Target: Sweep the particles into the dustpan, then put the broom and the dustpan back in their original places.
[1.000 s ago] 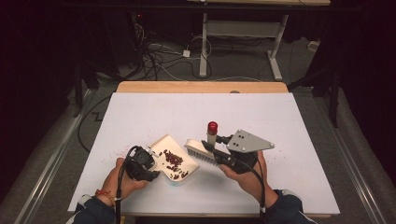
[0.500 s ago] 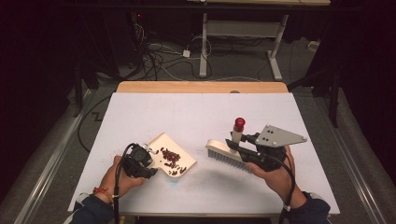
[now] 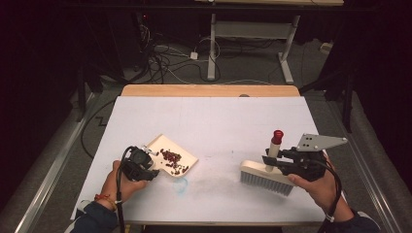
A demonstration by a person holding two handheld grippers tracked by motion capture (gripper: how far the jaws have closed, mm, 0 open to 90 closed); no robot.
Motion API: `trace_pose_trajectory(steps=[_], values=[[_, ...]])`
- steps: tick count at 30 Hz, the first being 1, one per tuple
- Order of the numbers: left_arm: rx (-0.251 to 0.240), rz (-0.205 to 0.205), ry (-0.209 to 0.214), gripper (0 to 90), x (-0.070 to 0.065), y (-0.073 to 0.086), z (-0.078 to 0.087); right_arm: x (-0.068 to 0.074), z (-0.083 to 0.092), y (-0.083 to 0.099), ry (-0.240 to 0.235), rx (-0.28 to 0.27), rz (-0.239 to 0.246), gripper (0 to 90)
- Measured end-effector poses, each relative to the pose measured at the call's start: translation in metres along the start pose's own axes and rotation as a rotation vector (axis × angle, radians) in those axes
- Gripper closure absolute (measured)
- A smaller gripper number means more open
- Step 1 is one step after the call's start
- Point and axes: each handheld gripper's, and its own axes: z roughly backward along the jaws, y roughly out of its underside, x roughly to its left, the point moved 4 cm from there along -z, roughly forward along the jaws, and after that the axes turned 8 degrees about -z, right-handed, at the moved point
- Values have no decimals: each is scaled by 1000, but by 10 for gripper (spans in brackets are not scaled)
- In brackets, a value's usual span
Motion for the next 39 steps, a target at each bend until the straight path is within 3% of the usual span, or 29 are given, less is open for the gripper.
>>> trace_pose_trajectory(steps=[2,4,9,10,13,17,21,26,30,33,35,37,39], values=[[7,21,-26,639,4,0,-2,-9,-4,4,-10,29,-23,697],[1,48,-42,639,9,-1,-2,-16,-8,5,-15,25,-44,695],[-29,100,-50,638,12,-3,-7,-33,-16,0,2,33,-74,686],[-40,120,-49,637,11,-4,-9,-36,-18,-1,7,35,-77,680],[-37,129,-56,592,4,-6,-11,-47,-27,-3,51,43,-95,655],[-66,128,-26,515,-11,-8,-10,-63,-39,-6,95,60,-119,629],[-98,102,-39,491,-29,-9,-10,-79,-56,-7,150,79,-121,583],[-174,68,-25,476,-33,-5,-1,-100,-79,-7,223,114,-131,545],[-284,0,-57,470,-39,-2,17,-112,-96,-8,269,139,-129,529],[-363,-55,-83,415,-42,2,25,-120,-111,-9,315,163,-145,522],[-403,-80,-102,337,-41,4,28,-126,-119,-11,356,159,-159,517],[-423,-105,-134,291,-41,7,28,-129,-123,-12,417,161,-132,513],[-444,-119,-150,260,-41,10,27,-131,-123,-14,431,130,-143,508]])
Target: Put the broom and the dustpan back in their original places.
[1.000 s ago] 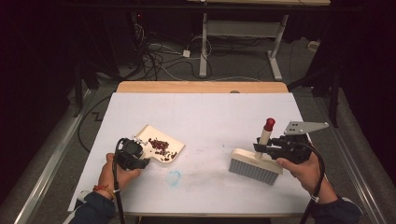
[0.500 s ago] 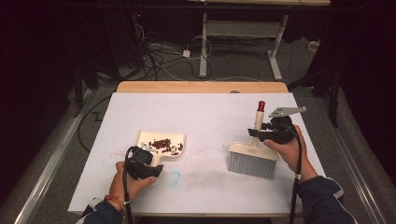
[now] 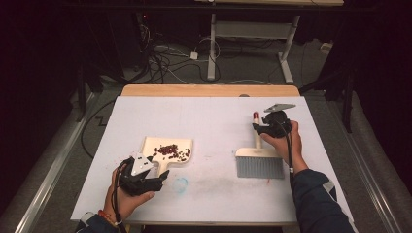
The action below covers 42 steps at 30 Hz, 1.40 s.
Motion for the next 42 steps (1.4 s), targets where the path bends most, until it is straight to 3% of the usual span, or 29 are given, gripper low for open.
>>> trace_pose_trajectory(steps=[5,9,12,16,22,27,29,31,36,42], values=[[27,-28,12,229,-1,12,-5,-2,3,-1,17,-48,-14,491],[28,-83,0,222,-3,15,-2,-3,7,0,11,-76,-44,468],[15,-80,-3,219,-1,16,0,0,16,0,-6,-127,-73,432],[0,-69,-26,210,3,15,3,10,31,3,-28,-190,-76,372],[-8,-71,-34,209,6,14,4,25,49,4,-22,-234,-8,367],[1,-71,-30,209,7,15,3,38,65,4,-44,-263,41,345],[4,-71,-29,208,7,15,3,40,71,6,-21,-271,49,323],[6,-75,-28,208,6,15,3,43,79,9,-33,-296,38,325],[5,-86,-18,208,3,14,2,51,95,15,-42,-327,78,276],[17,-103,-16,208,2,15,0,55,105,22,-8,-324,95,248]])
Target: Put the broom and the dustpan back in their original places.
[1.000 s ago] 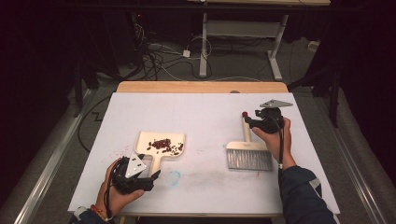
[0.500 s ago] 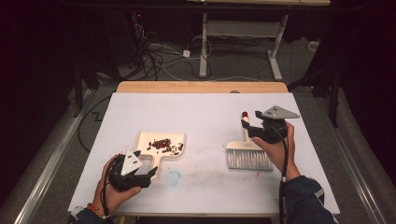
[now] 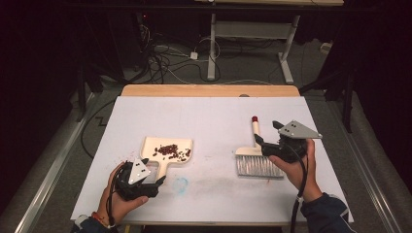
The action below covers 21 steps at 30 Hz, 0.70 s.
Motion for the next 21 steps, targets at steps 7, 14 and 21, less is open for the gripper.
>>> trace_pose_trajectory(steps=[7,14,21], values=[[-2,-6,5,208,0,0,0,8,18,5,-23,-31,39,253],[0,-9,5,208,-1,0,-1,12,31,18,-31,-30,65,256],[10,-11,-5,208,0,0,-2,11,38,33,-51,-29,80,249]])
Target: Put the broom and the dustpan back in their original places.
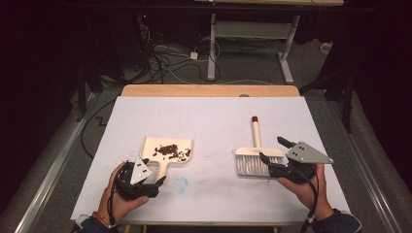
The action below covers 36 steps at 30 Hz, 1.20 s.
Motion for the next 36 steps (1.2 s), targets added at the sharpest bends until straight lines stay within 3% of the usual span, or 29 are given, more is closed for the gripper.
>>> trace_pose_trajectory(steps=[7,9,11,19,24,28,36], values=[[-15,-8,-9,208,2,-1,0,-1,5,19,-10,16,5,247],[-14,4,-7,208,2,-2,0,0,6,26,-18,12,-13,252],[-23,-13,-14,208,4,-3,0,2,7,32,-20,14,-20,252],[-59,-10,-30,208,2,-5,4,13,11,59,-53,60,-33,253],[-77,-10,-26,208,-1,-5,8,17,13,61,-75,43,-25,252],[-83,-35,-23,208,-4,-6,9,19,17,56,-61,22,7,251],[-89,-20,-12,196,-3,-4,8,19,17,54,-56,22,6,252]])
